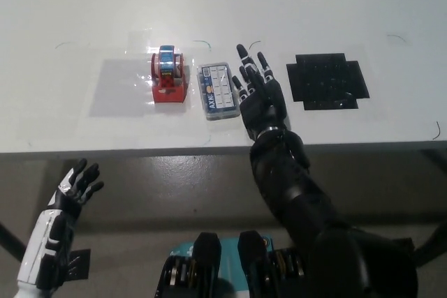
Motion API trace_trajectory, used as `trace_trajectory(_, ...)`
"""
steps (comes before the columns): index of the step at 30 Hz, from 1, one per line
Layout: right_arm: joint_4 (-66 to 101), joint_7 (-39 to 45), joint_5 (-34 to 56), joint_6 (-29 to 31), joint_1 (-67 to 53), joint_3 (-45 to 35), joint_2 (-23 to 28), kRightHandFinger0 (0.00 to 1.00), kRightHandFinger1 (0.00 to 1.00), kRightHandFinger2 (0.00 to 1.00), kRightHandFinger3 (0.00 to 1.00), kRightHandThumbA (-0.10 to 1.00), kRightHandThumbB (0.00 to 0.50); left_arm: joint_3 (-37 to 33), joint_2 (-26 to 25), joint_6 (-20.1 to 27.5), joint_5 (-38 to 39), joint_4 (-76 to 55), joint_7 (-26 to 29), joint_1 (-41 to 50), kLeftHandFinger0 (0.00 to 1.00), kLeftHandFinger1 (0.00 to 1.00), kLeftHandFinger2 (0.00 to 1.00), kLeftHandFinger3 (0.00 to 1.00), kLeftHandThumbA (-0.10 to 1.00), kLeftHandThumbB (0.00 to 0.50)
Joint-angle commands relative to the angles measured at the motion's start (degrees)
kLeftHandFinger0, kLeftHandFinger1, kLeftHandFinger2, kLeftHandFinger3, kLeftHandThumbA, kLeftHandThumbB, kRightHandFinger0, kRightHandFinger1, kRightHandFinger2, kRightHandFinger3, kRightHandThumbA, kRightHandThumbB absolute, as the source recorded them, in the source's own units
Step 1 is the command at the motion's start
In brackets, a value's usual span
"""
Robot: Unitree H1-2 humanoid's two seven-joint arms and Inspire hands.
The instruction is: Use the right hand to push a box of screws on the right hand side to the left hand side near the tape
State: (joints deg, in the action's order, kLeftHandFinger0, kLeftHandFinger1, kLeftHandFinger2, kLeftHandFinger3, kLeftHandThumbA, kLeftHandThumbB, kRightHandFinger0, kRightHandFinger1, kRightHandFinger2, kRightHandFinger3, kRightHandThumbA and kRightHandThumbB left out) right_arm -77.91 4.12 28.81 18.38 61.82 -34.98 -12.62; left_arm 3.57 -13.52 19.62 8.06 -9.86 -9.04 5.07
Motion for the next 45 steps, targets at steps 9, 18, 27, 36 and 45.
trace_trajectory(9, -0.6, -0.7, 8.2, -4.3, 4.3, -5.8, -1.8, 1.00, 1.00, 1.00, 1.00, 1.00, 0.288, 0.4, -0.8, 2.2, 1.4, -1.5, -0.9, -0.8, 1.00, 1.00, 1.00, 1.00, 0.95, 0.145)
trace_trajectory(18, -0.8, -0.8, 8.3, -6.4, 4.4, -4.8, -2.3, 1.00, 1.00, 1.00, 1.00, 1.00, 0.299, 0.5, -0.8, 1.5, 1.7, -1.7, -0.8, -1.6, 1.00, 1.00, 1.00, 1.00, 0.95, 0.147)
trace_trajectory(27, -1.0, -1.1, 8.6, -6.1, 4.7, -4.7, -3.3, 1.00, 1.00, 1.00, 1.00, 1.00, 0.297, 0.5, -0.9, 1.4, 2.0, -1.9, -1.1, -2.2, 1.00, 1.00, 1.00, 1.00, 0.94, 0.143)
trace_trajectory(36, -1.2, 0.0, 9.0, -6.3, 5.3, -4.4, -3.3, 1.00, 1.00, 1.00, 1.00, 1.00, 0.283, 0.7, -1.0, 2.1, 1.6, -1.0, -1.3, -3.2, 1.00, 1.00, 1.00, 1.00, 0.96, 0.139)
trace_trajectory(45, -0.8, 0.0, 8.7, -6.4, 5.3, -3.3, -3.7, 1.00, 1.00, 1.00, 1.00, 1.00, 0.269, 0.6, -0.9, 1.5, 1.8, -1.2, -1.2, -3.7, 1.00, 1.00, 1.00, 1.00, 0.95, 0.145)
